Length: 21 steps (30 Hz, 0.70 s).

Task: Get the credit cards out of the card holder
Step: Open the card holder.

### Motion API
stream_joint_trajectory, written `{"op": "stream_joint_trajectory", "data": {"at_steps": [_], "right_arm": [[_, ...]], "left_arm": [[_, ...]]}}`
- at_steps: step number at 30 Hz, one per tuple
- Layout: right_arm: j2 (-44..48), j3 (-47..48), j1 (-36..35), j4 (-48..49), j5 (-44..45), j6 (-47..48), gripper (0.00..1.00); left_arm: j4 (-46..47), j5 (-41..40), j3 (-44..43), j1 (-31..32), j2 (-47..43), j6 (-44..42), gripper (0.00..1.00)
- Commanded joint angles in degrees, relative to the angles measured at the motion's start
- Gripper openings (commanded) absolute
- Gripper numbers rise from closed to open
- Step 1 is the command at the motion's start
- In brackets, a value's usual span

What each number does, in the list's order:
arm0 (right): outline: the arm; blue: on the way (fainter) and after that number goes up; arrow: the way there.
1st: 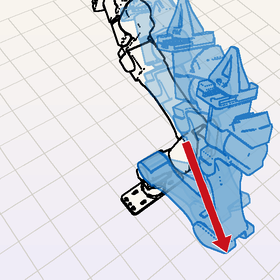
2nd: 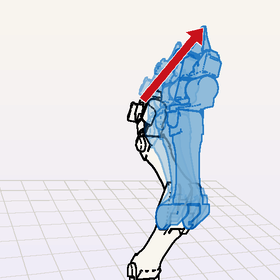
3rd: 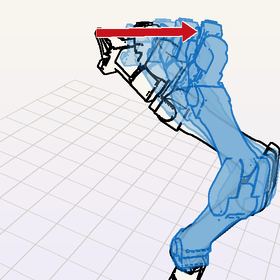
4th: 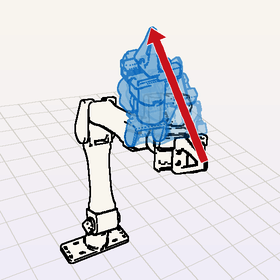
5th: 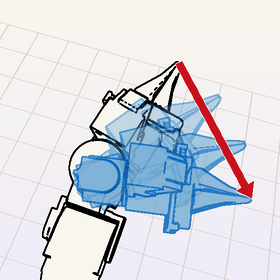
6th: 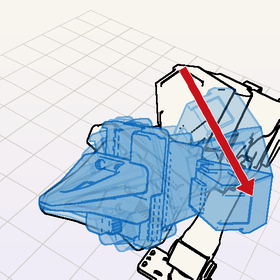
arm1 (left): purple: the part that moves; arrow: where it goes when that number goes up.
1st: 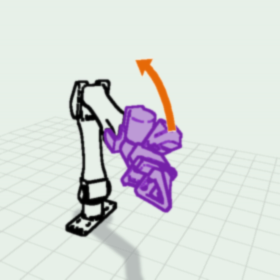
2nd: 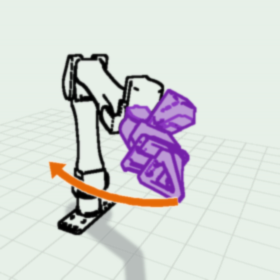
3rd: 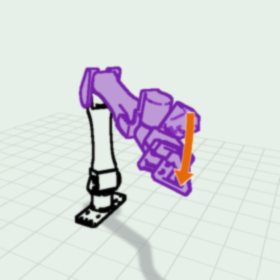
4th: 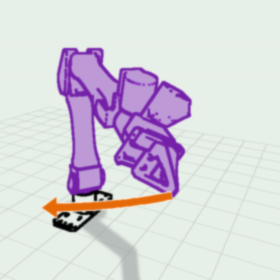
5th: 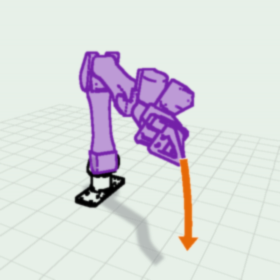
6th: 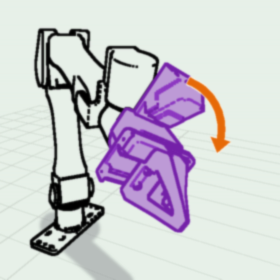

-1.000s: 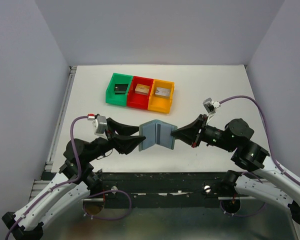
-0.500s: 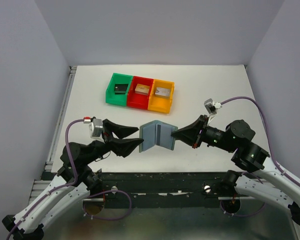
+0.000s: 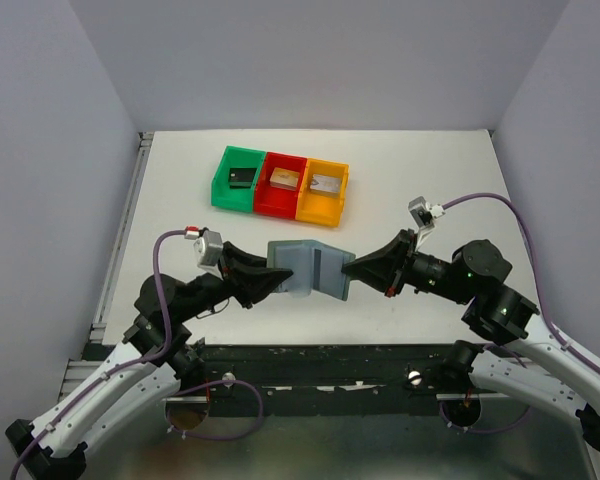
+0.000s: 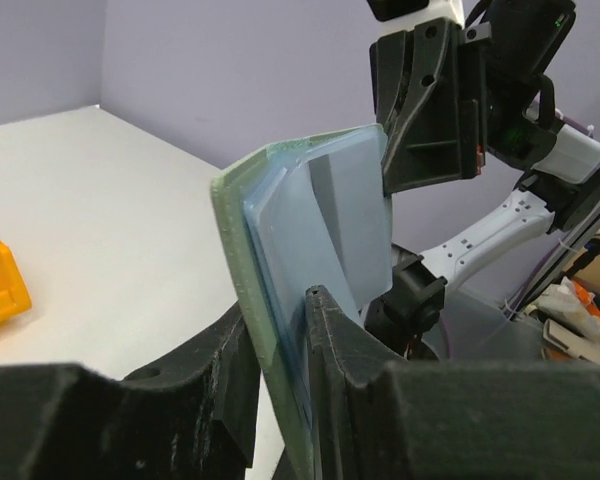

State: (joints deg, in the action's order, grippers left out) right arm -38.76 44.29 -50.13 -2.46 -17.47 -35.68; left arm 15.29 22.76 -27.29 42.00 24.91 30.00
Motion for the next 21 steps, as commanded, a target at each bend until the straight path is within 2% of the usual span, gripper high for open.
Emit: {"op": "stream_joint_trajectory", "data": {"at_steps": [1,3,9,15,19,21], "right_arm": [[0.5,-0.6,0.2,5.4,-3.2,-0.9,0.0],[0.7,-1.2,0.2,6.2,-3.3,-1.3,0.0],[0.5,-1.8,0.6,7.1,-3.8,-1.7,0.0],[0.0,-1.8,0.5,8.0,-4.4,-1.9,0.0],[0.0,-1.8,0.5,8.8,-4.6,-2.2,0.0],[0.2,-1.9,0.5,8.8,-4.1,-2.1,0.0]], "left_arm": [[1.7,3.4,-1.9,-0.2,2.3,-0.3,0.36],[2.2,4.1,-2.2,-0.3,2.6,-0.2,0.41],[3.1,6.9,-2.7,-0.3,3.7,0.4,0.45],[5.5,8.4,-3.0,-0.3,6.3,1.6,0.56],[5.8,10.0,-3.9,-0.2,8.7,1.6,0.57],[6.7,10.0,-3.9,-0.2,8.8,1.9,0.65]]}}
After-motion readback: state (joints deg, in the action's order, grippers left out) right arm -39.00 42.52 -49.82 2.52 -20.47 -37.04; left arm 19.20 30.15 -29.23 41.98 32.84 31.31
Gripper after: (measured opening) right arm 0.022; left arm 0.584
